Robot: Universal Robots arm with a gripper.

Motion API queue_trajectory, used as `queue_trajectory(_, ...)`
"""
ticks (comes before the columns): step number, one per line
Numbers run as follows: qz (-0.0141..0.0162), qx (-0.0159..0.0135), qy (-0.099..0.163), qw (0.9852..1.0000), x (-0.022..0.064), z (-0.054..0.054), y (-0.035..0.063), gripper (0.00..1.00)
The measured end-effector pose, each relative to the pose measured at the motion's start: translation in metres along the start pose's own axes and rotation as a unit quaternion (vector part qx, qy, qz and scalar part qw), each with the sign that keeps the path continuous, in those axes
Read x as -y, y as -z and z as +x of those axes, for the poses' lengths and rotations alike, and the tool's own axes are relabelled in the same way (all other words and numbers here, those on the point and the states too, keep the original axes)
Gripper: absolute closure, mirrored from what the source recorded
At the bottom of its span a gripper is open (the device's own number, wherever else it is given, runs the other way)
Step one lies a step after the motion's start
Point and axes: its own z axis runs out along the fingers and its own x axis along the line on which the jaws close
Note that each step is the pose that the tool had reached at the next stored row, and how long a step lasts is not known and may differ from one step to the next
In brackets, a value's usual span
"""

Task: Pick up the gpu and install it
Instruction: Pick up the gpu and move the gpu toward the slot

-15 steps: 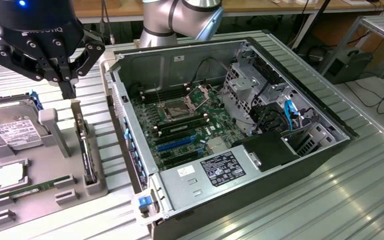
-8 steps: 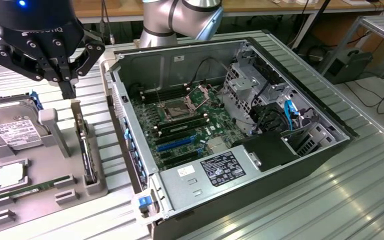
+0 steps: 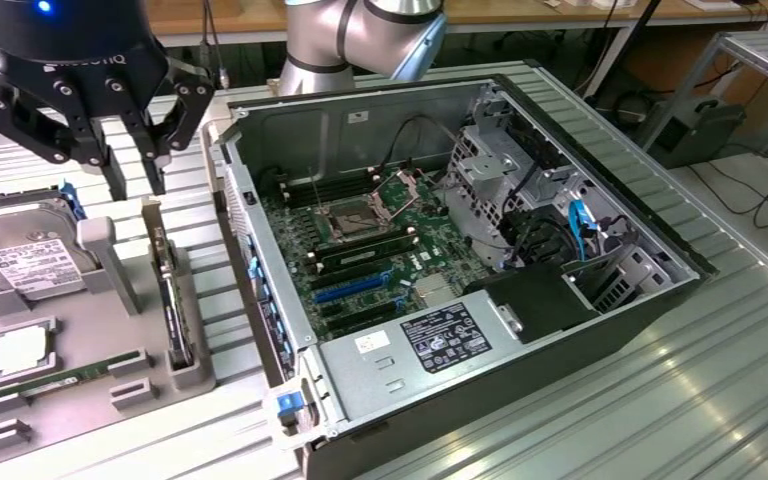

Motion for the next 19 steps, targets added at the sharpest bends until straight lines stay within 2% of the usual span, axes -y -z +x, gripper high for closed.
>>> queue_trajectory(3,0.0001,0.0000,0.000,1.0000,0.0000,0.000,-0.0001,0.64)
queue_trajectory(4,0.0000,0.0001,0.000,1.0000,0.0001,0.000,-0.0015,0.58)
queue_trajectory(6,0.0001,0.0000,0.000,1.0000,0.0002,0.000,-0.0046,0.58)
queue_trajectory(10,0.0001,-0.0001,0.001,1.0000,0.0013,0.006,-0.0182,0.58)
queue_trajectory(19,0.0000,-0.0001,0.003,1.0000,0.0023,0.009,-0.0356,0.58)
